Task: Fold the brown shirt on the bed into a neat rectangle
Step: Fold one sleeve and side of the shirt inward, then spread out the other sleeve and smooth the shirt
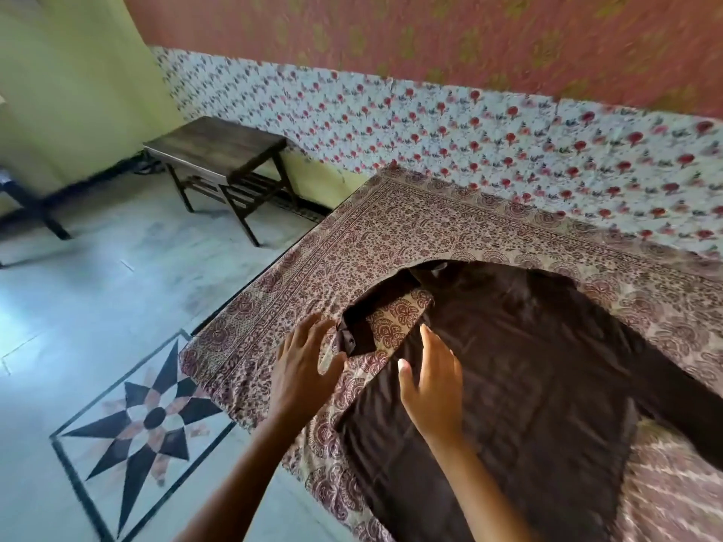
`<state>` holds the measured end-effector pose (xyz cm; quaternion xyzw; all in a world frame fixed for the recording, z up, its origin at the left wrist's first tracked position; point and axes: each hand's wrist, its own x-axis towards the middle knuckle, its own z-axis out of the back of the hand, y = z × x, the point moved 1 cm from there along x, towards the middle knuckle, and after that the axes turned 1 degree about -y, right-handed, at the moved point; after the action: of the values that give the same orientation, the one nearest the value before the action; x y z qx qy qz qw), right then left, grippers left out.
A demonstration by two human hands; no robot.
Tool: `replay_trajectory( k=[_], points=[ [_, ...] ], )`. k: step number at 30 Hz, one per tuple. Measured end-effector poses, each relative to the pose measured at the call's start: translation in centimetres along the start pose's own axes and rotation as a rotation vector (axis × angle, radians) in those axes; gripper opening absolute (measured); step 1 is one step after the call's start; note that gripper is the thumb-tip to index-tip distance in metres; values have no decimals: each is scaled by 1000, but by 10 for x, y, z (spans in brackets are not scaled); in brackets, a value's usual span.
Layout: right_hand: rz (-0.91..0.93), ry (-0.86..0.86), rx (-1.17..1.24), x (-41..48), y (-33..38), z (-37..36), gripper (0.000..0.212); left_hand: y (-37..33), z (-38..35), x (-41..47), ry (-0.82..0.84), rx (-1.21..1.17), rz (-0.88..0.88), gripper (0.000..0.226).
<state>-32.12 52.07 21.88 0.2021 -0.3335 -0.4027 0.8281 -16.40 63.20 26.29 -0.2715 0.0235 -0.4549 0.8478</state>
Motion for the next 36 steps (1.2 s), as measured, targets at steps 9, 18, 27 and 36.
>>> replay_trajectory(
  k=[9, 18, 27, 36],
  points=[
    [-40, 108, -51, 58, -5, -58, 58, 46, -23, 74, 129, -4, 62, 64],
    [-231, 186, -71, 80, 7, -143, 55, 114, -45, 157, 322, -133, -22, 51],
    [-632, 158, -36, 98, 8, -247, 57, 199, -102, 236, 646, -167, -75, 48],
    [-881, 278, -22, 68, -44, -308, 47, 236, -232, 243, 984, -255, 376, 30]
  ],
)
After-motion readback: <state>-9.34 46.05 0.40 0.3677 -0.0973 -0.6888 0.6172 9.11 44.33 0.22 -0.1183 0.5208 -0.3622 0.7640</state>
